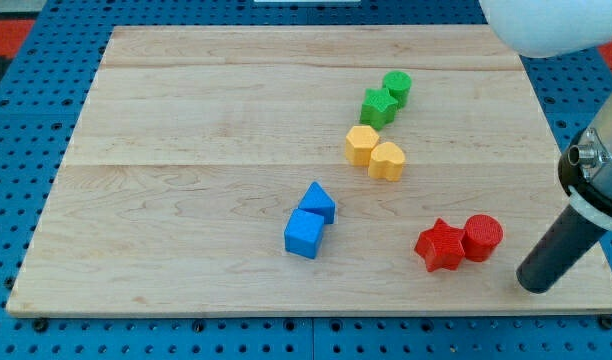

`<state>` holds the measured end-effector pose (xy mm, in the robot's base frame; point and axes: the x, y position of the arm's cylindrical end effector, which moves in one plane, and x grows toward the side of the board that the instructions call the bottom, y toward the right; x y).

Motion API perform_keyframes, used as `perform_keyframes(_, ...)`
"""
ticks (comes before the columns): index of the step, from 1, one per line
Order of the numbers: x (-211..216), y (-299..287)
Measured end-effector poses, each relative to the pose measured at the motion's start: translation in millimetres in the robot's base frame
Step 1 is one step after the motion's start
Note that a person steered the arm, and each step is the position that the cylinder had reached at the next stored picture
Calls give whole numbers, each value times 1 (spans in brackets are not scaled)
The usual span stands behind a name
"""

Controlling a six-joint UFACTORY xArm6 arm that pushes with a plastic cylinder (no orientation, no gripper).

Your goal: Move the red circle to the bottom right of the yellow heart

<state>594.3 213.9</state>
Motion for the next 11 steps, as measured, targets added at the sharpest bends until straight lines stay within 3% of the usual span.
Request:
perform_keyframes(3, -2, 0)
perform_keyframes(5, -24, 39)
perform_keyframes(8, -51, -69)
perform_keyframes(11, -102, -72)
